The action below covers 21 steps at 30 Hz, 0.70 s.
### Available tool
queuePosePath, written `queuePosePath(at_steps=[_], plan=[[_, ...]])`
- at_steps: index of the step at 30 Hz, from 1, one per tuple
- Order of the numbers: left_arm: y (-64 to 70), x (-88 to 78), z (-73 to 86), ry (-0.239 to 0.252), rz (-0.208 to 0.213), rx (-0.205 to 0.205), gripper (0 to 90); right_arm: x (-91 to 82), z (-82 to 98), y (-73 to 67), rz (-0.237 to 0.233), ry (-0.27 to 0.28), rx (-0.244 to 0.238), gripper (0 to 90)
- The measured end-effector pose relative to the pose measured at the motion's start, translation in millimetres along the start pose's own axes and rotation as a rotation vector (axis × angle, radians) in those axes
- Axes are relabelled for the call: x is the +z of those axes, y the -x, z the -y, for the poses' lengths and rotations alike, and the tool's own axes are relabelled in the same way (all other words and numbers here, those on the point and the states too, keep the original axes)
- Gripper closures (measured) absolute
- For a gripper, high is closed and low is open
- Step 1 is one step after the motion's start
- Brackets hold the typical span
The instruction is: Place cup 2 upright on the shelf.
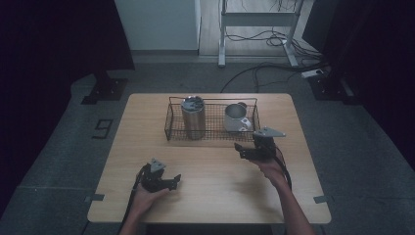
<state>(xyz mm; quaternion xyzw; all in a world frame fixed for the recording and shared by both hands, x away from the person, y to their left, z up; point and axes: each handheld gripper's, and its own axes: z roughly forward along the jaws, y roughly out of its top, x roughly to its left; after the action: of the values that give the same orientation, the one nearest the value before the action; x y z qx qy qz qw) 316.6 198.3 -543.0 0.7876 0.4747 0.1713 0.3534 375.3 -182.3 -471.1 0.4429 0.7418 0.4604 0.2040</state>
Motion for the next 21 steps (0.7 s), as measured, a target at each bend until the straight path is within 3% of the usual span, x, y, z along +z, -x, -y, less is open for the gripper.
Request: queuePosePath(at_steps=[11,21], plan=[[1.4,0.5,0.4,-0.004,0.001,0.007,13.0,-21.1,39.9,-5.1,-0.006,-0.006,0.018,15.7],[1.6,-0.4,0.2,-0.002,0.001,0.008,13.0,-19.6,63.6,-6.7,0.005,-0.067,0.005,16.3]])
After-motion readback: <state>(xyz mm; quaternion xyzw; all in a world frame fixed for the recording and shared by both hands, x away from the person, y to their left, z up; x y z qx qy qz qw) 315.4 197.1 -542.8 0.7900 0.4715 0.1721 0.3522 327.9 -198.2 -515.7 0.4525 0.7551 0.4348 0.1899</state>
